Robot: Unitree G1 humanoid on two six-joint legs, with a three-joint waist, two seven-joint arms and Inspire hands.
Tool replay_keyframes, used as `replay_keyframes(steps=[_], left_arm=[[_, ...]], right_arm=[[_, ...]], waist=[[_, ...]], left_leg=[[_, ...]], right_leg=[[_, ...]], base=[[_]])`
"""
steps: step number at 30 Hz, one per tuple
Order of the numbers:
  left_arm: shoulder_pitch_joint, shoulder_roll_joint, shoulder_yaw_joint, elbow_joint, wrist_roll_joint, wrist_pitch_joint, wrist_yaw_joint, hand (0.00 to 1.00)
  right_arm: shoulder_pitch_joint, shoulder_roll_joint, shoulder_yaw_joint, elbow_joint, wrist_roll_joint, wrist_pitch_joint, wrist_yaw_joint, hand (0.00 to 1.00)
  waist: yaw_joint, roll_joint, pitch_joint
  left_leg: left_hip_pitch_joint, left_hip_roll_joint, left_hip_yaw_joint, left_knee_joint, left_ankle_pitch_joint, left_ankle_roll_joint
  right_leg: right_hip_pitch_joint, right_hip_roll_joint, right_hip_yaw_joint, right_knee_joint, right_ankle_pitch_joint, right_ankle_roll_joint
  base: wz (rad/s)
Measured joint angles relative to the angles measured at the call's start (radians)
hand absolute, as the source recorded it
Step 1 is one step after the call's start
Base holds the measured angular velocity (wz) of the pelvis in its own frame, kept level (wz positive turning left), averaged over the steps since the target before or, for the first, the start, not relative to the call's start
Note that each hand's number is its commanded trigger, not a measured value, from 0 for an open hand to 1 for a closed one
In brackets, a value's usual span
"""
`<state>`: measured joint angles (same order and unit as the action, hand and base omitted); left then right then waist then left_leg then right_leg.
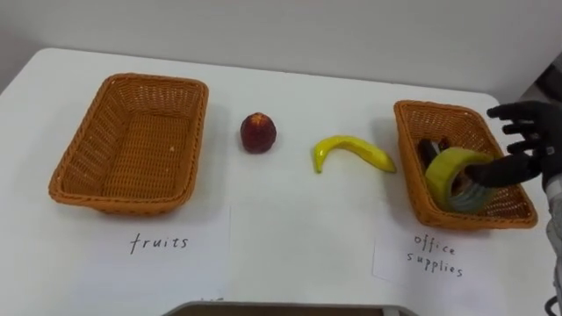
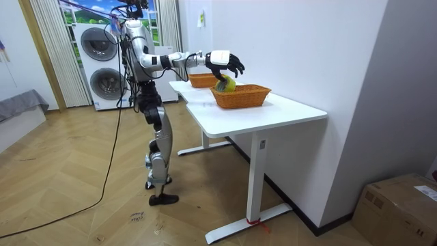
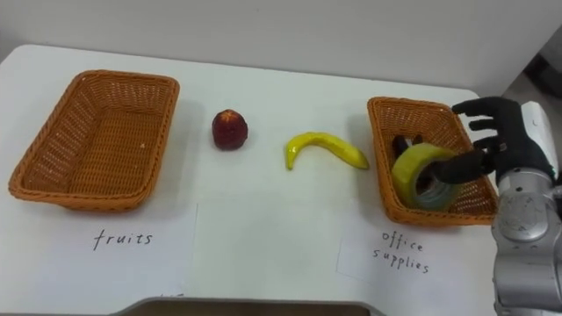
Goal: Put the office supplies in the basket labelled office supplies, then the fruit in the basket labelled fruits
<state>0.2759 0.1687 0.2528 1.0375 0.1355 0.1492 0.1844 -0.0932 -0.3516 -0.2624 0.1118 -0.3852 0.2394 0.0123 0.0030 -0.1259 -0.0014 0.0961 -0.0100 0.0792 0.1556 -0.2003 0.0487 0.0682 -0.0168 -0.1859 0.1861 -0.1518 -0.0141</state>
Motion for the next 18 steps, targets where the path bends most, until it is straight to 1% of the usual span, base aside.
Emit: replay_keyframes(steps=[9, 14, 18], left_arm=[[0.000, 0.000, 0.000, -0.001, 0.000, 0.004, 0.000, 0.00], [0.000, -0.001, -0.001, -0.002, -0.001, 0.004, 0.000, 0.00], [0.000, -0.001, -0.001, -0.002, -0.003, 0.004, 0.000, 0.00]], right_arm=[[0.000, 0.000, 0.000, 0.000, 0.000, 0.000, 0.014, 0.00], [0.000, 0.000, 0.001, 0.000, 0.000, 0.000, 0.016, 0.00], [0.000, 0.000, 0.001, 0.000, 0.000, 0.000, 0.019, 0.00]], waist=[[0.002, 0.006, 0.0002], [0.002, 0.013, -0.0030], [0.001, 0.012, -0.0040]], left_leg=[[-0.001, 0.000, 0.000, 0.004, 0.000, 0.000], [0.000, 0.000, 0.000, 0.007, 0.000, 0.000], [0.000, 0.000, 0.000, 0.009, 0.000, 0.000]], right_leg=[[0.001, 0.000, 0.000, 0.001, 0.000, 0.000], [0.002, 0.000, 0.000, 0.002, 0.000, 0.000], [0.003, 0.000, 0.000, 0.002, 0.000, 0.000]], base=[[0.00], [0.00], [0.00]])
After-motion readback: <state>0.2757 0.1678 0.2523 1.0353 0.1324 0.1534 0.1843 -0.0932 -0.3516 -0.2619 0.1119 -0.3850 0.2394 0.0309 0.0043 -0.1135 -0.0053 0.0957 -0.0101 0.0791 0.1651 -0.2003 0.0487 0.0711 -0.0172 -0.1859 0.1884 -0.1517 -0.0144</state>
